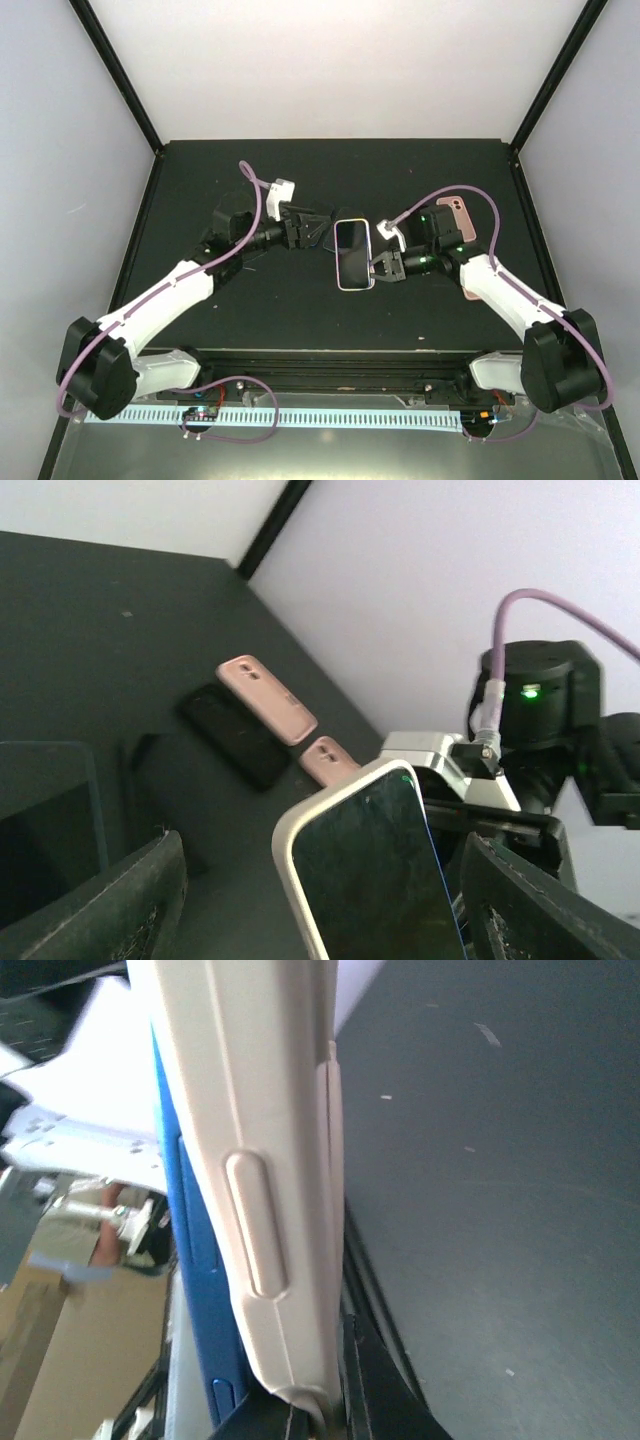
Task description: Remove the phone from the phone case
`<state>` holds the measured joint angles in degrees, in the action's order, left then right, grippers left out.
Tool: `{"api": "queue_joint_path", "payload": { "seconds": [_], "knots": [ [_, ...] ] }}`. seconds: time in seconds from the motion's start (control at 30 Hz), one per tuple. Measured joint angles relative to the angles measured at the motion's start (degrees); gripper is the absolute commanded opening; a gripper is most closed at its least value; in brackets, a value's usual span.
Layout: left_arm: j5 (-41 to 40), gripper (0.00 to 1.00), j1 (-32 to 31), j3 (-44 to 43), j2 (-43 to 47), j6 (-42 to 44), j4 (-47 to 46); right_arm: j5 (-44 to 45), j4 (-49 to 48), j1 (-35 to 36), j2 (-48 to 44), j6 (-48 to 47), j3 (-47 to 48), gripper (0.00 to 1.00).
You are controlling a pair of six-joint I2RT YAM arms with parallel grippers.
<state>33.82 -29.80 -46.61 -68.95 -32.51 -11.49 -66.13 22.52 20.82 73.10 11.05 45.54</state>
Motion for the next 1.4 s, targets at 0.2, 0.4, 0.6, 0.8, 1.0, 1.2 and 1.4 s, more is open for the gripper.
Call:
{"api": "queue_joint_path", "payload": {
  "seconds": [0.2,0.4,0.6,0.8,1.0,1.2,1.4],
  "knots": [
    [-7.61,0.7,-2.38,0.28,1.97,5.38,7.58,12.39,-4.33,-0.24,-1.05,7.48,-5.05,0.01],
    [-21.44,0.67,-16.04,0.26,0.57,10.19,13.86,21.07,-5.9,-0.28,0.04,14.08,-8.83,0.01],
    [-36.59,0.67,-28.13,-3.39,-8.83,12.44,18.6,23.85,-7.5,-0.31,4.57,18.1,-8.81,0.01],
    [-47.39,0.66,-36.04,-9.25,-17.94,15.54,21.38,24.04,-7.3,-0.28,8.52,20.28,-8.5,0.01],
    [-54.25,0.6,-39.17,-15.23,-24.04,18.45,24.7,23.71,-7.17,-0.31,9.66,21.27,-7.91,0.01],
    [-59.28,0.48,-40.04,-18.88,-29.42,20.09,29.51,23.02,-7.37,-0.31,9.66,22.12,-7.91,0.01],
    [-62.01,0.58,-40.09,-19.32,-31.08,20.41,32.11,22.05,-8.0,-0.31,9.6,22.49,-7.91,0.01]
  ]
}}
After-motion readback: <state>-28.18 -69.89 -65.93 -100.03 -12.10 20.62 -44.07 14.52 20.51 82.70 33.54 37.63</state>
